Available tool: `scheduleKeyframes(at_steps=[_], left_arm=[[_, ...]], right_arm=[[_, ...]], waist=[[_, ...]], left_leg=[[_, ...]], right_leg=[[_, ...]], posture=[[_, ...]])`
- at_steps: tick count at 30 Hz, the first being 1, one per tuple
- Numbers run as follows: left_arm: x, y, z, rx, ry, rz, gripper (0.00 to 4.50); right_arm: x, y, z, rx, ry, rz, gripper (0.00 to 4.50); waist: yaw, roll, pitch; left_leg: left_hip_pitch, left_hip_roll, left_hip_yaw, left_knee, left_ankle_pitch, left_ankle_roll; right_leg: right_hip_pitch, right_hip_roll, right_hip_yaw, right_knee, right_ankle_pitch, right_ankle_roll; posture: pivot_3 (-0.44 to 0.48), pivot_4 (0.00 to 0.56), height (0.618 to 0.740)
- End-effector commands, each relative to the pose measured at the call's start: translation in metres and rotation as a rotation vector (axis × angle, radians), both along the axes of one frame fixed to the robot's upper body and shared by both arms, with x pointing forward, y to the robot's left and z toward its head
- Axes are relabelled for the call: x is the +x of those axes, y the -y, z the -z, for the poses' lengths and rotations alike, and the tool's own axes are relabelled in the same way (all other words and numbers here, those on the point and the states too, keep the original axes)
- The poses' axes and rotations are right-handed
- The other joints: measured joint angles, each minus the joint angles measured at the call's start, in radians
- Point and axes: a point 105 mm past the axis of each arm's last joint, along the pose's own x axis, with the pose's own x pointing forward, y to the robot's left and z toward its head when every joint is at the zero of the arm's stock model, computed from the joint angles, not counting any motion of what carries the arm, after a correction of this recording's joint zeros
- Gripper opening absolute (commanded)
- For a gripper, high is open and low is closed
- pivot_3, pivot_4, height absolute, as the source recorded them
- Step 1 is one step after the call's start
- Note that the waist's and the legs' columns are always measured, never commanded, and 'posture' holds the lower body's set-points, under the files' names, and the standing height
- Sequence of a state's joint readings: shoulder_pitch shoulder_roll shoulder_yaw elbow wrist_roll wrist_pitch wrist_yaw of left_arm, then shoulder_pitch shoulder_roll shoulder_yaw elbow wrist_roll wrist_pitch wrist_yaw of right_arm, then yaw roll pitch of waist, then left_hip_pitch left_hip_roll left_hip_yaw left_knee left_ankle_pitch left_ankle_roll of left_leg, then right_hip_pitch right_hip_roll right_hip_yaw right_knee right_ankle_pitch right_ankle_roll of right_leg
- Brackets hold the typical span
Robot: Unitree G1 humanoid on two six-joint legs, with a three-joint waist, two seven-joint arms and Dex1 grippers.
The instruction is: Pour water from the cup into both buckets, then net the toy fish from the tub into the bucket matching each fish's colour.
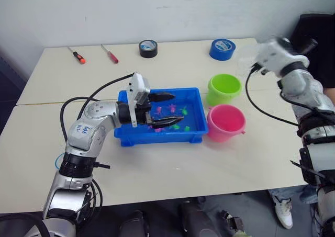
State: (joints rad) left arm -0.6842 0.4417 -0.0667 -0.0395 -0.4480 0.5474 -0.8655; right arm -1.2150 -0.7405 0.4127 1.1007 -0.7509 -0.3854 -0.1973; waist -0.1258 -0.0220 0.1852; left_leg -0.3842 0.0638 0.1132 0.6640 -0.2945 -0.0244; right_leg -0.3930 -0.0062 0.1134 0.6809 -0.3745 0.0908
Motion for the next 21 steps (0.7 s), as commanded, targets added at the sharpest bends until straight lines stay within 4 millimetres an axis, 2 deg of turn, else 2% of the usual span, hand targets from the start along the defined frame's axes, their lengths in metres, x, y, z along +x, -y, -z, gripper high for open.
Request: scheduleKeyframes(at_steps=[1,3,5,8,12,16,21], left_arm=[[-0.044,-0.004,-0.015,-0.027,-0.003,0.269,4.5],[-0.049,-0.005,-0.012,-0.009,-0.015,0.301,4.5],[-0.052,-0.006,-0.01,0.005,-0.027,0.326,4.5],[-0.061,-0.008,0.001,0.066,-0.035,0.387,4.5],[-0.066,-0.008,0.006,0.098,-0.029,0.441,4.5],[-0.066,-0.002,0.0,0.063,-0.007,0.468,4.5],[-0.067,0.0,-0.002,0.054,-0.011,0.481,4.5]], right_arm=[[-0.046,0.116,-0.003,1.106,0.085,0.023,0.06],[-0.063,0.127,0.014,1.312,0.077,-0.006,0.06],[-0.079,0.13,0.029,1.453,0.058,-0.041,0.06],[-0.117,0.122,0.064,1.658,0.0,-0.112,0.06],[-0.152,0.106,0.102,1.873,-0.065,-0.095,0.06],[-0.174,0.104,0.139,1.952,-0.05,0.026,0.06],[-0.178,0.097,0.155,1.916,-0.088,0.082,0.06]], waist=[[0.001,0.0,0.0],[0.004,0.0,0.0],[0.015,0.0,0.0],[0.02,0.0,0.0],[0.03,0.0,0.0],[0.04,0.0,0.0],[0.041,0.0,0.0]], left_leg=[[0.0,0.0,-0.001,0.0,0.0,0.0],[-0.001,0.0,-0.002,0.0,0.0,0.0],[-0.002,0.0,-0.004,0.001,0.001,0.0],[-0.002,0.0,-0.006,0.0,0.002,-0.001],[-0.002,0.001,-0.005,-0.001,0.003,-0.003],[-0.002,0.0,-0.005,0.0,0.004,-0.002],[-0.002,0.0,-0.004,-0.001,0.003,-0.002]], right_leg=[[0.001,0.0,-0.001,-0.001,0.0,0.0],[0.001,0.0,-0.001,-0.001,0.0,0.0],[0.001,0.0,-0.002,-0.001,0.0,0.0],[0.002,0.001,-0.002,-0.001,0.0,0.0],[0.001,0.003,0.0,-0.001,0.0,0.0],[0.002,0.002,0.001,-0.001,0.0,0.0],[0.001,0.002,0.002,-0.002,0.0,0.0]], posture=[[0.0,0.15,0.74],[0.0,0.15,0.74],[0.0,0.15,0.74],[0.0,0.15,0.74],[0.0,0.15,0.74],[0.0,0.15,0.74],[0.0,0.15,0.74]])
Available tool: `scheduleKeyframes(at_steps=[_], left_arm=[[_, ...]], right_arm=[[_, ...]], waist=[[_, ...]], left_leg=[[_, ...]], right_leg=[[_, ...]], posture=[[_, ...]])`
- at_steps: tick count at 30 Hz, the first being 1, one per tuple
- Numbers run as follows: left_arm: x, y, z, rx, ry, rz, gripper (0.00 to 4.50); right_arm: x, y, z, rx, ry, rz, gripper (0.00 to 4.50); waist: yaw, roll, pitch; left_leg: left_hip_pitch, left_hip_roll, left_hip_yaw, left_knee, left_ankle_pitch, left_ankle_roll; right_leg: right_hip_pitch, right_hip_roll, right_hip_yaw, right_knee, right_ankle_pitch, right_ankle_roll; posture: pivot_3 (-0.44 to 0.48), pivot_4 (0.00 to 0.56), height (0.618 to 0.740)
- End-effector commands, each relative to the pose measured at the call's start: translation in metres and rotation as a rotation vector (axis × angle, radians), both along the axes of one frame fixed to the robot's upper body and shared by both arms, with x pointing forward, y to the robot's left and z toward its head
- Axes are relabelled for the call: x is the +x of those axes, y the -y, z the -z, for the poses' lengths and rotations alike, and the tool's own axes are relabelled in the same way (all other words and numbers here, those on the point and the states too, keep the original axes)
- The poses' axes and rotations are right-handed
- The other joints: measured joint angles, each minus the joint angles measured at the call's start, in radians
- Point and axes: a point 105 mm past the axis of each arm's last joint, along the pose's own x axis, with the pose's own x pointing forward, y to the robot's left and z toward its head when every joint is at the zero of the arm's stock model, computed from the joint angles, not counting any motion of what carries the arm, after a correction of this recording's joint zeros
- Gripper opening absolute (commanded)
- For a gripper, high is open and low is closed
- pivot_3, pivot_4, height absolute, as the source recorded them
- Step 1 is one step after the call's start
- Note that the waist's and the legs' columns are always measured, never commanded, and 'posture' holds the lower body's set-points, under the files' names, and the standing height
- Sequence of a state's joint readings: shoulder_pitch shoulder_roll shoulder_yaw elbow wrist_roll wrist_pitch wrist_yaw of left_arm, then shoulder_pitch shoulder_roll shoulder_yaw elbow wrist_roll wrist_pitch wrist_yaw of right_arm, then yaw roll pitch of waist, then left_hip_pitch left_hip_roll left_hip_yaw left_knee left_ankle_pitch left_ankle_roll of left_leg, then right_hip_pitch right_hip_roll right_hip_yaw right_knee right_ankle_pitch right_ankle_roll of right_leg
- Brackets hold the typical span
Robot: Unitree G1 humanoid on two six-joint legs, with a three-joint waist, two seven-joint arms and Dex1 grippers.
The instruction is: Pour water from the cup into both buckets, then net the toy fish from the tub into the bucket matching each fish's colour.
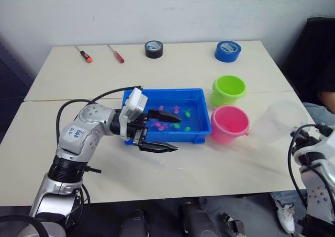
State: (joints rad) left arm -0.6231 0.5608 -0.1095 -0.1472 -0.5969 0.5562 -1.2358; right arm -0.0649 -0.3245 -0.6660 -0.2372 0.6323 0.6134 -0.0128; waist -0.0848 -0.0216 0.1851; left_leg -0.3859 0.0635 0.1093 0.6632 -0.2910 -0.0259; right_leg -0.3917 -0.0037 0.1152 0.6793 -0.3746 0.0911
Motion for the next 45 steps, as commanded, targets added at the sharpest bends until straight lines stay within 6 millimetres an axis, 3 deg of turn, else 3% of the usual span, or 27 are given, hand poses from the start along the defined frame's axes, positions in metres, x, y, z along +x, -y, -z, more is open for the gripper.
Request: scheduleKeyframes(at_steps=[1,4,5,7,13,14,22,28,31,34,36,41,45], left_arm=[[-0.004,0.002,-0.008,-0.019,0.026,0.032,4.5],[-0.005,0.004,-0.011,-0.041,0.022,0.033,4.5],[-0.005,0.004,-0.012,-0.042,0.024,0.033,4.5],[-0.005,0.005,-0.012,-0.041,0.028,0.033,4.5],[-0.004,0.006,-0.013,-0.044,0.037,0.028,4.5],[-0.004,0.006,-0.014,-0.045,0.039,0.027,4.5],[0.003,0.005,-0.014,-0.047,0.044,0.009,4.5],[0.007,0.001,-0.009,-0.034,-0.009,-0.02,4.5],[0.008,-0.003,-0.006,-0.042,-0.025,-0.05,4.5],[0.015,-0.014,-0.005,-0.054,-0.034,-0.143,4.5],[0.02,-0.03,-0.002,-0.058,-0.049,-0.247,4.5],[0.017,-0.08,0.008,-0.081,-0.114,-0.538,4.5],[-0.006,-0.129,0.032,-0.031,-0.164,-0.788,4.5]], right_arm=[[0.0,-0.005,-0.015,-0.076,0.043,-0.015,0.06],[0.002,0.001,-0.005,-0.049,0.044,0.037,0.06],[0.002,0.003,-0.002,-0.043,0.041,0.047,0.38],[0.001,0.005,0.001,-0.038,0.033,0.059,1.16],[-0.012,0.013,0.014,-0.069,-0.027,0.083,4.16],[-0.015,0.014,0.014,-0.076,-0.033,0.083,4.44],[-0.043,0.012,0.004,-0.22,-0.084,0.048,4.44],[-0.057,-0.012,-0.044,-0.433,-0.036,-0.142,4.44],[-0.048,-0.047,-0.092,-0.456,0.113,-0.413,4.44],[-0.04,-0.095,-0.122,-0.475,0.201,-0.744,4.44],[-0.037,-0.128,-0.126,-0.485,0.207,-0.957,4.44],[-0.035,-0.181,-0.126,-0.452,0.225,-1.321,4.44],[-0.028,-0.199,-0.123,-0.458,0.22,-1.462,4.44]], waist=[[-0.001,0.0,0.0],[-0.001,0.0,0.0],[0.0,0.0,0.0],[0.001,0.0,0.0],[0.002,0.0,0.0],[0.002,0.0,0.0],[0.002,0.0,0.0],[-0.002,0.0,0.0],[0.0,0.0,0.0],[-0.002,-0.001,0.0],[-0.004,-0.001,0.0],[0.002,-0.005,0.002],[-0.001,-0.007,0.002]], left_leg=[[0.0,0.0,0.0,0.0,0.0,0.0],[0.0,0.0,0.0,0.0,0.0,0.0],[0.0,0.0,0.0,0.0,0.0,0.0],[0.0,0.0,0.0,0.0,0.0,0.0],[0.0,0.0,0.0,-0.001,0.0,0.0],[0.0,0.0,-0.001,-0.001,0.0,0.0],[0.0,0.0,-0.001,-0.001,0.0,0.0],[0.0,0.0,0.0,-0.001,0.0,0.0],[0.0,0.0,0.0,-0.001,0.0,0.0],[0.001,0.001,-0.001,-0.001,0.0,0.001],[0.001,0.002,-0.002,-0.001,-0.001,0.001],[-0.002,0.004,-0.006,-0.002,-0.002,0.0],[-0.005,0.002,-0.005,-0.001,-0.003,0.003]], right_leg=[[0.0,0.0,0.0,0.0,0.0,0.0],[0.0,0.001,0.0,0.0,0.0,0.0],[0.0,0.001,0.0,0.0,0.0,0.0],[0.0,0.0,0.0,0.0,0.0,0.0],[0.0,0.0,0.0,-0.001,0.0,0.0],[0.0,0.0,0.0,-0.001,0.0,0.0],[0.0,0.0,0.0,-0.001,0.0,0.0],[0.0,0.001,0.0,-0.002,0.0,0.0],[0.001,0.001,0.0,-0.002,0.0,0.001],[0.002,0.002,0.001,-0.003,0.001,0.001],[0.002,0.004,0.001,-0.004,0.001,0.001],[0.002,0.005,-0.001,-0.008,0.001,0.001],[0.001,-0.002,-0.004,-0.012,0.001,0.001]], posture=[[0.0,0.15,0.74],[0.0,0.15,0.74],[0.0,0.15,0.74],[0.0,0.15,0.74],[0.0,0.15,0.74],[0.0,0.15,0.74],[0.0,0.15,0.74],[0.0,0.15,0.74],[0.0,0.15,0.74],[0.0,0.15,0.74],[0.0,0.15,0.74],[0.0,0.15,0.74],[0.0,0.15,0.74]])
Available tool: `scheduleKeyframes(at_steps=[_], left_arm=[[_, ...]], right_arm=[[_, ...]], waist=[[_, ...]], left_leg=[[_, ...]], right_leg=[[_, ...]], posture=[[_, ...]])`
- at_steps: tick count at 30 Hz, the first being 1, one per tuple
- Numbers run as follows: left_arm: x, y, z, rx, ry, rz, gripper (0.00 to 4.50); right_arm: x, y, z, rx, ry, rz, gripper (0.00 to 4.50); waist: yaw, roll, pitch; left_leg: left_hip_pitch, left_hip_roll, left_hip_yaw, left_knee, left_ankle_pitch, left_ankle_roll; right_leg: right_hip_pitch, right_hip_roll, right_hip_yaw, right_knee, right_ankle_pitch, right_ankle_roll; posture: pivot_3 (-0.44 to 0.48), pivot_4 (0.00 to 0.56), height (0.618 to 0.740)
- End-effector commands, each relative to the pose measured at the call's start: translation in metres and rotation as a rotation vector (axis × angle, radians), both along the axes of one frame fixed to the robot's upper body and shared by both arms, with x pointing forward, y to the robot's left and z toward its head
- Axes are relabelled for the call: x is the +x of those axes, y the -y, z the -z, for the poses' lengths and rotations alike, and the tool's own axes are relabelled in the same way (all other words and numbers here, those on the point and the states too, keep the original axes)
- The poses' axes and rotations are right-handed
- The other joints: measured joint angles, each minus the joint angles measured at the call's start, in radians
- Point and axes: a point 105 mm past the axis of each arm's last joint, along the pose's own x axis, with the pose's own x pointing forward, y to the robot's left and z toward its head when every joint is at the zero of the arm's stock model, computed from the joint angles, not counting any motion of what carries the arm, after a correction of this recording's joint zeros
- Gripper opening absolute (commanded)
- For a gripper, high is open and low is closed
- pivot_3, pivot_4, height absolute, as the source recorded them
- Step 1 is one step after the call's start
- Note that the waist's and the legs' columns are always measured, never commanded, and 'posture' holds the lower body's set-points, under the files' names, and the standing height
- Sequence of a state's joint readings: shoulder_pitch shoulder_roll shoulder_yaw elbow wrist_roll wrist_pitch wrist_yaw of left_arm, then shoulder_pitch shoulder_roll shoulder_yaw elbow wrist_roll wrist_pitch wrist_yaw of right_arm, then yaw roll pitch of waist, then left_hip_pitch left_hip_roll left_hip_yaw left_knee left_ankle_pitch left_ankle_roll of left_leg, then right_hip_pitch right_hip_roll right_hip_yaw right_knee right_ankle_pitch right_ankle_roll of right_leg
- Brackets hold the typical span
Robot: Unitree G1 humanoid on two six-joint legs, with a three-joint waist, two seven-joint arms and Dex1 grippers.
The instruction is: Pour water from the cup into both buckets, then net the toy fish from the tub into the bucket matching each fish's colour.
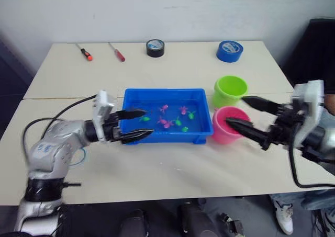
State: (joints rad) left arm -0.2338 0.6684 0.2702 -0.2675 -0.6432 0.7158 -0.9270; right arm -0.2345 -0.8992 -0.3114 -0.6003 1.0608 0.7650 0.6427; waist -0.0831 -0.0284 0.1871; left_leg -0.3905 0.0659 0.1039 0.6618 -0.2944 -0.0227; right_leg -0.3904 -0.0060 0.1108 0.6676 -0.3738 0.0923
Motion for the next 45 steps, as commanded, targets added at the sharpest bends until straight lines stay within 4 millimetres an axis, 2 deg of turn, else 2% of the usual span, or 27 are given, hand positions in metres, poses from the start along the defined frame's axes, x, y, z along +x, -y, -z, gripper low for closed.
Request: scheduleKeyframes(at_steps=[1,5,10,12,15,17,20,24,29,31,35,36,38,40,45], left_arm=[[-0.023,-0.036,0.004,0.041,-0.001,-0.177,4.5],[-0.062,-0.081,0.035,0.143,-0.096,-0.397,4.5],[-0.11,-0.122,0.056,0.231,-0.181,-0.574,4.5],[-0.122,-0.137,0.061,0.261,-0.204,-0.627,4.5],[-0.124,-0.151,0.063,0.298,-0.208,-0.657,4.5],[-0.115,-0.158,0.065,0.332,-0.209,-0.673,4.5],[-0.093,-0.158,0.064,0.392,-0.217,-0.605,4.5],[-0.048,-0.166,0.053,0.511,-0.231,-0.558,4.5],[-0.001,-0.162,0.048,0.557,-0.313,-0.542,4.5],[0.014,-0.154,0.052,0.608,-0.332,-0.486,4.5],[0.043,-0.155,0.061,0.723,-0.364,-0.488,4.5],[0.051,-0.15,0.061,0.723,-0.349,-0.467,4.5],[0.057,-0.149,0.063,0.704,-0.397,-0.476,4.5],[0.065,-0.155,0.066,0.787,-0.375,-0.492,4.5],[0.076,-0.143,0.077,0.796,-0.397,-0.443,4.5]], right_arm=[[0.003,-0.009,0.001,-0.029,0.003,-0.097,4.44],[0.008,-0.025,0.006,-0.05,0.003,-0.206,4.44],[0.013,-0.041,0.009,-0.054,0.018,-0.303,4.44],[0.015,-0.045,0.01,-0.064,0.033,-0.319,4.44],[0.016,-0.049,0.012,-0.07,0.04,-0.332,4.44],[0.017,-0.05,0.013,-0.068,0.039,-0.33,4.44],[0.014,-0.05,0.016,-0.075,0.035,-0.331,4.44],[0.005,-0.049,0.021,-0.089,0.03,-0.319,4.44],[0.0,-0.048,0.028,-0.108,0.04,-0.267,4.44],[-0.004,-0.049,0.029,-0.105,0.05,-0.255,4.44],[-0.01,-0.055,0.033,-0.086,0.06,-0.229,4.44],[-0.012,-0.056,0.034,-0.083,0.062,-0.22,4.44],[-0.013,-0.056,0.035,-0.079,0.065,-0.207,4.44],[-0.012,-0.056,0.034,-0.075,0.072,-0.183,4.44],[-0.016,-0.053,0.035,-0.071,0.077,-0.14,4.44]], waist=[[-0.004,-0.002,0.0],[-0.001,-0.004,0.0],[0.002,-0.005,0.0],[0.003,-0.005,0.0],[0.004,-0.005,0.0],[0.004,-0.004,0.0],[0.006,-0.004,0.0],[0.009,-0.005,0.0],[-0.002,-0.004,0.0],[-0.001,-0.004,0.0],[0.0,-0.005,-0.001],[0.003,-0.005,-0.001],[0.003,-0.005,-0.001],[0.001,-0.005,-0.001],[0.009,-0.005,-0.001]], left_leg=[[0.0,0.0,0.001,0.0,-0.001,0.001],[0.0,0.0,-0.002,0.0,-0.003,0.002],[0.001,-0.001,-0.01,0.0,-0.008,0.009],[0.002,-0.001,-0.013,0.0,-0.009,0.009],[0.003,-0.002,-0.015,-0.001,-0.01,0.008],[0.003,-0.002,-0.016,-0.001,-0.01,0.008],[0.003,-0.002,-0.017,-0.003,-0.01,0.007],[0.003,-0.002,-0.018,-0.005,-0.009,0.006],[0.003,-0.004,-0.017,-0.008,-0.009,0.006],[0.003,-0.003,-0.016,-0.009,-0.008,0.005],[-0.001,-0.002,-0.013,-0.007,-0.003,-0.003],[-0.002,-0.002,-0.013,-0.007,-0.002,-0.003],[-0.008,-0.001,-0.012,-0.002,-0.002,-0.004],[-0.012,-0.001,-0.012,0.003,-0.002,-0.004],[-0.012,-0.001,-0.012,0.005,0.0,-0.003]], right_leg=[[0.0,-0.001,0.0,-0.001,0.0,0.0],[0.002,-0.003,-0.003,-0.004,0.0,0.0],[0.009,-0.006,-0.011,-0.009,-0.001,-0.002],[0.012,-0.007,-0.014,-0.01,-0.002,-0.004],[0.014,-0.008,-0.017,-0.011,-0.003,-0.006],[0.014,-0.008,-0.019,-0.011,-0.003,-0.007],[0.014,-0.008,-0.021,-0.01,-0.004,-0.008],[0.013,-0.009,-0.023,-0.01,-0.004,-0.008],[0.012,-0.01,-0.023,-0.008,-0.004,-0.008],[0.011,-0.009,-0.022,-0.006,-0.004,-0.008],[0.003,-0.005,-0.02,-0.005,-0.004,-0.008],[0.002,-0.005,-0.019,-0.003,-0.004,-0.008],[-0.004,-0.004,-0.019,0.002,-0.004,-0.008],[-0.008,-0.004,-0.019,0.008,-0.004,-0.008],[-0.008,-0.004,-0.018,0.009,-0.004,-0.008]], posture=[[0.0,0.15,0.74],[0.0,0.15,0.74],[0.0,0.15,0.74],[0.0,0.15,0.74],[0.0,0.15,0.74],[0.0,0.15,0.74],[0.0,0.15,0.74],[0.0,0.15,0.74],[0.0,0.15,0.74],[0.0,0.15,0.74],[0.0,0.15,0.74],[0.0,0.15,0.74],[0.0,0.15,0.74],[0.0,0.15,0.74],[0.0,0.15,0.74]])
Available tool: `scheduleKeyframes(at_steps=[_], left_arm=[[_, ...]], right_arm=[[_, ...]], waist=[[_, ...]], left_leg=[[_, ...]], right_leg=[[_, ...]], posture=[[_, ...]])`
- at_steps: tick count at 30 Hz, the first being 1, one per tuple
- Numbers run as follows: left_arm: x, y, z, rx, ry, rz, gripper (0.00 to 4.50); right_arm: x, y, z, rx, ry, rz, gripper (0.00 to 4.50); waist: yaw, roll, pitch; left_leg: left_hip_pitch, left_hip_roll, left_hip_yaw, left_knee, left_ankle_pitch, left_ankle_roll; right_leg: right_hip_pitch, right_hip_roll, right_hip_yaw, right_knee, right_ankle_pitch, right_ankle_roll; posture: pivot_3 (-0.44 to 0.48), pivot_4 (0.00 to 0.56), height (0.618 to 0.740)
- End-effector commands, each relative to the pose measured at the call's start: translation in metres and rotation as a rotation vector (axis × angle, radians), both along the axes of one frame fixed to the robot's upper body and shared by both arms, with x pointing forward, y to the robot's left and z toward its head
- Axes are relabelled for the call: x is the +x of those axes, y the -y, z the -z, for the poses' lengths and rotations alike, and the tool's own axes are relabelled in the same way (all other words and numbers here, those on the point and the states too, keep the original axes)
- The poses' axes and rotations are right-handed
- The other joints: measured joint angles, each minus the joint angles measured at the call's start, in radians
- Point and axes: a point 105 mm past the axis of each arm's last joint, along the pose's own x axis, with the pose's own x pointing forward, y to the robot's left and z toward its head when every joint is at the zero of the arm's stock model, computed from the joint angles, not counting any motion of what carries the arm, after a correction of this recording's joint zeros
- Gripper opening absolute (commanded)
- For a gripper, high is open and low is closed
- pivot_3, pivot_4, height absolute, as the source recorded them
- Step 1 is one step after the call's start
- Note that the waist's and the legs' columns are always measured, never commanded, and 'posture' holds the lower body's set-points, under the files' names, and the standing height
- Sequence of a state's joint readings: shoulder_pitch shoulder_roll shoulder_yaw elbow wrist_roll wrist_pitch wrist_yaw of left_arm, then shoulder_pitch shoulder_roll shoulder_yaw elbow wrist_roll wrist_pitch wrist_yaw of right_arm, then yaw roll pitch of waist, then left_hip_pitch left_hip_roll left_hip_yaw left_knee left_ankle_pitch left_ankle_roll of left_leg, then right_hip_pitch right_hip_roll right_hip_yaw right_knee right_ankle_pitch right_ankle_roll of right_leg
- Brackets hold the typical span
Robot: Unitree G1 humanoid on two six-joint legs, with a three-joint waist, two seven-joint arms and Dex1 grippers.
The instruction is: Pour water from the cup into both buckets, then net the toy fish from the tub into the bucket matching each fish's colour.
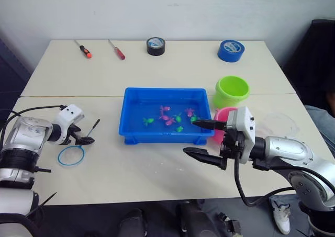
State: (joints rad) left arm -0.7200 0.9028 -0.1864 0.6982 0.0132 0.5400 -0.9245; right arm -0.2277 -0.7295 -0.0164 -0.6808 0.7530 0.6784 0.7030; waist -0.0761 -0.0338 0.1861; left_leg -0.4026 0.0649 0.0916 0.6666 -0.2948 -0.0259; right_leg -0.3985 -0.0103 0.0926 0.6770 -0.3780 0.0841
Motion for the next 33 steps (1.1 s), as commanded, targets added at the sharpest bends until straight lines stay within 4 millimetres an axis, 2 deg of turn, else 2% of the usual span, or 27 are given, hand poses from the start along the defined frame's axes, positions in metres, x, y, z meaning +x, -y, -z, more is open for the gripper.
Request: scheduleKeyframes(at_steps=[1,2,3,4,7,12,13,18,21,24,26,28,29,33], left_arm=[[0.002,0.001,0.007,0.028,-0.033,0.022,4.5],[0.002,-0.001,0.011,0.044,-0.045,0.014,4.5],[0.002,-0.002,0.013,0.057,-0.052,0.013,3.98],[0.002,-0.002,0.015,0.055,-0.059,0.015,3.78],[0.004,-0.001,0.018,0.039,-0.062,0.017,2.53],[0.007,-0.002,0.022,0.027,-0.059,0.0,0.15],[0.007,-0.004,0.021,0.027,-0.055,-0.005,0.02],[0.011,-0.003,0.011,-0.042,0.025,0.019,0.02],[0.016,0.018,-0.031,-0.15,0.164,0.231,0.02],[0.011,0.034,-0.077,-0.179,0.27,0.436,0.02],[-0.001,0.053,-0.106,-0.184,0.35,0.616,0.02],[-0.022,0.085,-0.125,-0.179,0.355,0.849,0.02],[-0.03,0.097,-0.127,-0.162,0.344,0.928,0.02],[-0.036,0.136,-0.133,-0.15,0.344,1.049,0.02]], right_arm=[[-0.008,0.001,-0.011,0.013,0.06,0.014,4.44],[-0.008,0.001,-0.011,0.012,0.062,0.019,4.44],[-0.009,0.002,-0.012,0.013,0.065,0.024,4.5],[-0.009,0.002,-0.012,0.014,0.068,0.028,4.5],[-0.011,0.002,-0.014,0.014,0.073,0.03,4.5],[-0.015,0.002,-0.014,-0.002,0.069,0.006,4.5],[-0.015,0.002,-0.015,-0.002,0.068,0.002,4.5],[-0.016,0.003,-0.021,-0.018,0.072,-0.025,4.5],[-0.016,0.004,-0.022,-0.064,0.084,-0.04,4.5],[-0.017,0.006,-0.023,-0.106,0.085,-0.06,4.5],[-0.015,0.007,-0.026,-0.133,0.099,-0.074,4.5],[-0.005,0.009,-0.035,-0.162,0.132,-0.076,4.5],[-0.001,0.01,-0.037,-0.175,0.141,-0.078,4.5],[0.0,0.004,-0.045,-0.206,0.123,-0.164,4.5]], waist=[[0.005,0.0,0.0],[0.011,0.0,0.0],[0.016,0.0,0.0],[0.019,0.0,0.0],[0.021,0.0,0.0],[0.022,0.0,0.0],[0.022,0.0,0.0],[0.02,0.0,0.0],[0.022,0.0,0.0],[0.023,-0.003,0.0],[0.023,-0.003,0.0],[0.02,-0.003,0.0],[0.019,-0.002,0.0],[0.02,-0.001,0.001]], left_leg=[[0.0,0.0,0.0,0.0,0.0,0.0],[0.0,0.0,0.0,0.0,0.001,0.0],[0.001,-0.001,0.0,0.001,0.001,0.0],[0.001,-0.001,0.001,0.001,0.001,0.0],[0.003,0.0,0.001,0.001,0.002,0.0],[0.009,-0.001,0.001,0.0,0.002,0.002],[0.01,-0.001,0.002,0.0,0.001,0.002],[0.011,-0.001,0.003,-0.001,0.001,0.002],[0.011,0.0,0.003,-0.001,0.002,0.002],[0.007,0.0,0.001,0.0,0.003,0.0],[0.004,0.0,0.001,0.0,0.003,0.0],[0.004,0.0,0.001,0.0,0.003,0.0],[0.004,-0.001,0.001,0.0,0.003,0.001],[0.007,-0.001,0.001,0.0,0.003,0.001]], right_leg=[[0.0,0.0,0.0,0.001,0.0,0.0],[0.0,0.0,0.0,0.001,0.0,0.0],[0.0,0.0,0.0,0.002,0.0,0.0],[0.0,0.0,0.001,0.002,0.0,0.0],[0.002,0.0,0.001,0.004,0.0,0.0],[0.006,0.0,0.001,0.004,0.0,0.0],[0.007,0.0,0.002,0.004,0.0,0.0],[0.007,0.001,0.003,0.006,0.0,0.0],[0.006,0.001,0.002,0.006,0.0,0.0],[0.005,0.0,0.001,0.006,0.0,0.0],[0.002,-0.001,0.0,0.005,0.0,0.0],[0.002,-0.001,0.0,0.004,0.0,0.0],[0.003,-0.002,0.0,0.004,0.0,0.0],[0.005,-0.001,0.001,0.004,0.0,0.0]], posture=[[0.0,0.15,0.74],[0.0,0.15,0.74],[0.0,0.15,0.74],[0.0,0.15,0.74],[0.0,0.15,0.74],[0.0,0.15,0.74],[0.0,0.15,0.74],[0.0,0.15,0.74],[0.0,0.15,0.74],[0.0,0.15,0.74],[0.0,0.15,0.74],[0.0,0.15,0.74],[0.0,0.15,0.74],[0.0,0.15,0.74]])
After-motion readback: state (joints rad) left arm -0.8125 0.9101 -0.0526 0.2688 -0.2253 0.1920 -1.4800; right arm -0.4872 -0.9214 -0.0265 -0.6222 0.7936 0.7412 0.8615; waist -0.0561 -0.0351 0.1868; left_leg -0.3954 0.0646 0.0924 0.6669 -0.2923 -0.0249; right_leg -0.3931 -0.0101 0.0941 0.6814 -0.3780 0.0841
